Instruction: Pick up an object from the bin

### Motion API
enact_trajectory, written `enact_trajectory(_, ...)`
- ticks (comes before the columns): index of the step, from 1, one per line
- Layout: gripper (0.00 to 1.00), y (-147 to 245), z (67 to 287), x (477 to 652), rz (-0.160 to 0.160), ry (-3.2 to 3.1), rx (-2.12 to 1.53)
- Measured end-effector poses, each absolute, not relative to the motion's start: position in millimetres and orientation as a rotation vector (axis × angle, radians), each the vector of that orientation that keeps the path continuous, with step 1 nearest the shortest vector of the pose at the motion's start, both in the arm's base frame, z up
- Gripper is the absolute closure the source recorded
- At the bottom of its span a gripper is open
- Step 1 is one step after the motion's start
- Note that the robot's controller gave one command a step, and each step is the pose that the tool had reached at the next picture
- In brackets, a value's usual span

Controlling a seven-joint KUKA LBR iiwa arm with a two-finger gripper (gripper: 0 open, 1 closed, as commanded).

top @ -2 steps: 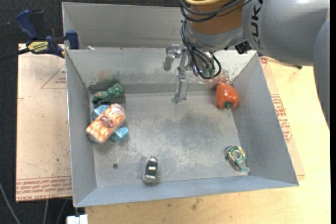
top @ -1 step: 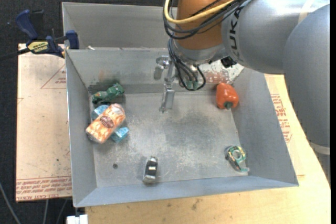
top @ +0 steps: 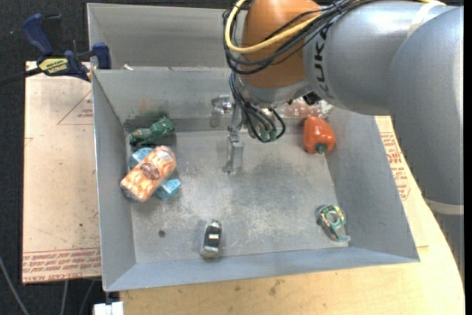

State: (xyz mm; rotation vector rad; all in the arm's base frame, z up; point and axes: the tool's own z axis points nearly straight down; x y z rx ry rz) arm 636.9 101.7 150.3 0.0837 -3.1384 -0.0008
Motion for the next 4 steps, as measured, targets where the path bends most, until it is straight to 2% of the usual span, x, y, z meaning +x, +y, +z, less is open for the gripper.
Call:
enact_trajectory(1,0.0,123,119,647.4,0.0,-3.133,0.312)
enact_trajectory(2,0.0,127,75,642.6,-0.003,-3.133,0.27)
enact_trajectory(3,0.0,172,70,619.0,-0.001,-3.128,0.303)
enact_trajectory(4,0.0,197,70,621.2,-0.003,-3.115,0.432)
